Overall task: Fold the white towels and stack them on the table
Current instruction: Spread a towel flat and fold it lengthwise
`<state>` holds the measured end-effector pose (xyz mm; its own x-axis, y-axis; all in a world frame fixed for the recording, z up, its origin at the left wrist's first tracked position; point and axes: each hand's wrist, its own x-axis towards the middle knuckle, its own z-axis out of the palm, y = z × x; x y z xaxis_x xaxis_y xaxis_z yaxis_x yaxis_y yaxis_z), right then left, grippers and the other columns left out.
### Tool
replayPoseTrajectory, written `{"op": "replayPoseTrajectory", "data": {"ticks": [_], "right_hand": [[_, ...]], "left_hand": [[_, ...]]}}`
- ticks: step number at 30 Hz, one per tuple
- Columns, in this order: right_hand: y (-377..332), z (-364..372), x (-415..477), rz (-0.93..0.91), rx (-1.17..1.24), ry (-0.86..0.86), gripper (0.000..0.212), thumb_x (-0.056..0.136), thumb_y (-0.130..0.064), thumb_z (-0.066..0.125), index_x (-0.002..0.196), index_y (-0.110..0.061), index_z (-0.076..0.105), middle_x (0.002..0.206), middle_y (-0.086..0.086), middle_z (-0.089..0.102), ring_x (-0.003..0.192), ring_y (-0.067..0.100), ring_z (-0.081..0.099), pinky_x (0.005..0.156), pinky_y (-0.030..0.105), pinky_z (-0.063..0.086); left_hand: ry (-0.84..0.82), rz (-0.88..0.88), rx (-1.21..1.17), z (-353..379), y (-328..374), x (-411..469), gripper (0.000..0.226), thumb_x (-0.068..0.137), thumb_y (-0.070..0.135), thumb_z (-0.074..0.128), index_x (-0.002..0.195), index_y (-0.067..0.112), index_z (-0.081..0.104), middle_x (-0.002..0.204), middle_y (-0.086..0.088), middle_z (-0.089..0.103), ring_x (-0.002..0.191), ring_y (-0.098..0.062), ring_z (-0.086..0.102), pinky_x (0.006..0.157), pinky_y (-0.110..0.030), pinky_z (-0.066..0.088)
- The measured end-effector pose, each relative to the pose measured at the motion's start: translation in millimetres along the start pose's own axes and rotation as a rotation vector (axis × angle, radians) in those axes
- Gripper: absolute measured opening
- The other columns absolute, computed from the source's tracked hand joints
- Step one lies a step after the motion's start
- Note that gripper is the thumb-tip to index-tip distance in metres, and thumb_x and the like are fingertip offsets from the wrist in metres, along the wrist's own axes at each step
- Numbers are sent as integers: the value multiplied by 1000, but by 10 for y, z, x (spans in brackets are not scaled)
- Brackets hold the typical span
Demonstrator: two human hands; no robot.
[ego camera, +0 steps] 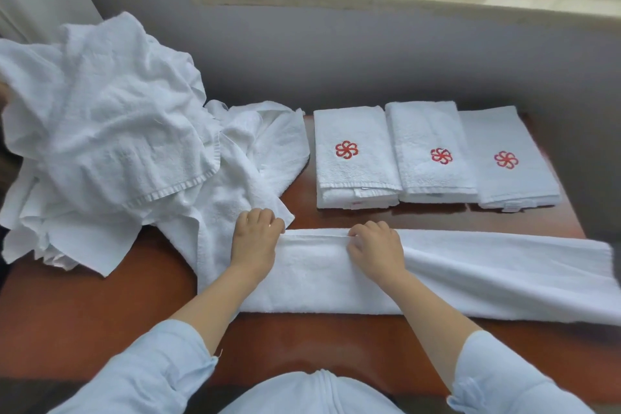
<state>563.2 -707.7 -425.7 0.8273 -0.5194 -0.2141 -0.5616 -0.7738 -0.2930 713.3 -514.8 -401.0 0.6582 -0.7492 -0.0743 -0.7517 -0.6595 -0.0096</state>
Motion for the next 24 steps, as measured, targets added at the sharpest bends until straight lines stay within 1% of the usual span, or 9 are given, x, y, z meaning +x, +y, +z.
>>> {"op": "replayPoseTrajectory", "data": {"ticks": [2, 3, 6, 8, 10, 14, 18, 22, 24], "right_hand": [[48, -32, -36, -6, 12, -30, 31, 96, -34, 50, 124, -27, 60, 113, -6, 60, 110, 20, 48, 92, 31, 33], [87, -54, -65, 0, 12, -39, 33, 96, -36, 49, 126, -27, 58, 116, -6, 60, 113, 20, 48, 94, 32, 32], [296, -153, -191, 61, 18, -47, 33, 96, -36, 50, 126, -26, 58, 120, -6, 61, 118, 20, 48, 97, 33, 30], [501, -238, -301, 100, 17, -57, 33, 95, -37, 49, 124, -26, 59, 118, -6, 63, 118, 20, 48, 100, 34, 30], [715, -326, -416, 123, 25, -66, 34, 95, -39, 47, 124, -26, 61, 116, -6, 64, 118, 21, 48, 105, 36, 27], [1130, -522, -596, 142, 87, -50, 34, 95, -34, 44, 121, -25, 64, 114, -3, 65, 119, 21, 47, 116, 41, 19], [1611, -730, -740, 128, 59, -71, 34, 95, -26, 42, 121, -24, 64, 117, -3, 64, 123, 20, 44, 119, 41, 11], [2082, -928, -827, 111, 46, -105, 33, 93, -20, 43, 116, -26, 66, 111, -4, 65, 120, 19, 46, 119, 42, 15], [2281, -999, -862, 86, 49, -116, 34, 91, -18, 44, 114, -27, 68, 109, -4, 66, 115, 19, 49, 114, 39, 24]], "left_hand": [[21, 67, -153, 18, 154, 22, 42, 63, -5, 63, 96, 20, 70, 101, 0, 61, 105, -27, 57, 97, -34, 34], [10, 97, -199, 21, 248, 29, 39, 65, -3, 64, 96, 18, 71, 101, 0, 62, 107, -26, 57, 98, -34, 33], [-60, 165, -252, -7, 585, 81, 33, 77, 8, 61, 106, 22, 68, 110, 4, 60, 112, -20, 52, 101, -28, 27], [-80, 206, -280, -48, 829, 145, 31, 83, 14, 59, 111, 26, 65, 114, 7, 58, 115, -17, 49, 99, -27, 28], [-91, 240, -288, -95, 1083, 206, 30, 87, 19, 57, 115, 29, 63, 117, 10, 57, 117, -14, 48, 98, -27, 30], [-122, 293, -322, -183, 1640, 282, 31, 90, 28, 57, 120, 29, 61, 120, 9, 57, 117, -15, 49, 97, -30, 36], [-159, 304, -297, -224, 2234, 313, 34, 96, 38, 51, 129, 31, 56, 124, 10, 59, 116, -16, 49, 96, -31, 38], [-202, 293, -277, -261, 2751, 349, 35, 99, 39, 49, 132, 31, 57, 126, 10, 62, 119, -17, 50, 96, -31, 39], [-231, 279, -275, -257, 2969, 367, 35, 99, 38, 49, 133, 31, 56, 125, 10, 64, 121, -17, 50, 96, -31, 41]]}}
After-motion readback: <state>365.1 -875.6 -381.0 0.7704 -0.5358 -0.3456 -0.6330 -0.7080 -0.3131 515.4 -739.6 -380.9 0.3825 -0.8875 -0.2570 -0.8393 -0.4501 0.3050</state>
